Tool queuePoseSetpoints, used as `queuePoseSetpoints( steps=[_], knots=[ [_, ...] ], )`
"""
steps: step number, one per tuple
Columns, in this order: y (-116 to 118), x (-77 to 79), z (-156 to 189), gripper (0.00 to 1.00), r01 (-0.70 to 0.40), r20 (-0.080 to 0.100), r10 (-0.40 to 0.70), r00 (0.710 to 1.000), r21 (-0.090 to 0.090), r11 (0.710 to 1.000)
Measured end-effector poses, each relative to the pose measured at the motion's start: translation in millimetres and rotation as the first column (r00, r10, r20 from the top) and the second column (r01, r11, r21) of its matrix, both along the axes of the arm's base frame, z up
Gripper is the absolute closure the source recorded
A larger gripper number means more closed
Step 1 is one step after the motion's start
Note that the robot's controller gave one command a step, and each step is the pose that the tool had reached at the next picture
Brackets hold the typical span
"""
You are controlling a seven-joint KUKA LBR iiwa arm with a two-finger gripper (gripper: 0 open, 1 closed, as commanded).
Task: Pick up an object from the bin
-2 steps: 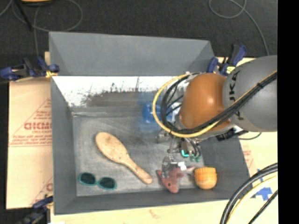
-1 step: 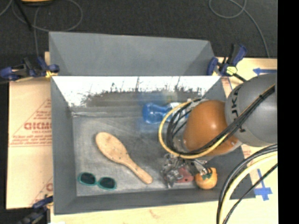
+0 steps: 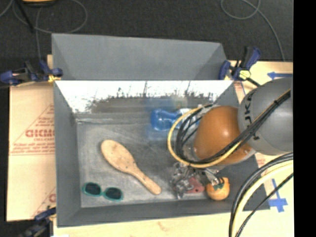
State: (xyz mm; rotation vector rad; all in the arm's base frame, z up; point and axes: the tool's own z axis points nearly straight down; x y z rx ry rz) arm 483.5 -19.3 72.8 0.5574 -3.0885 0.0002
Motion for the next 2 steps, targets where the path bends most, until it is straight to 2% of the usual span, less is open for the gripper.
queuePoseSetpoints(
  steps=[1,2],
  knots=[
    [25.7,31.2,134.3,1.0,-0.124,0.007,0.124,0.992,0.002,0.992],
    [25.8,31.1,134.3,1.0,-0.122,0.006,0.122,0.992,0.002,0.992]
  ],
)
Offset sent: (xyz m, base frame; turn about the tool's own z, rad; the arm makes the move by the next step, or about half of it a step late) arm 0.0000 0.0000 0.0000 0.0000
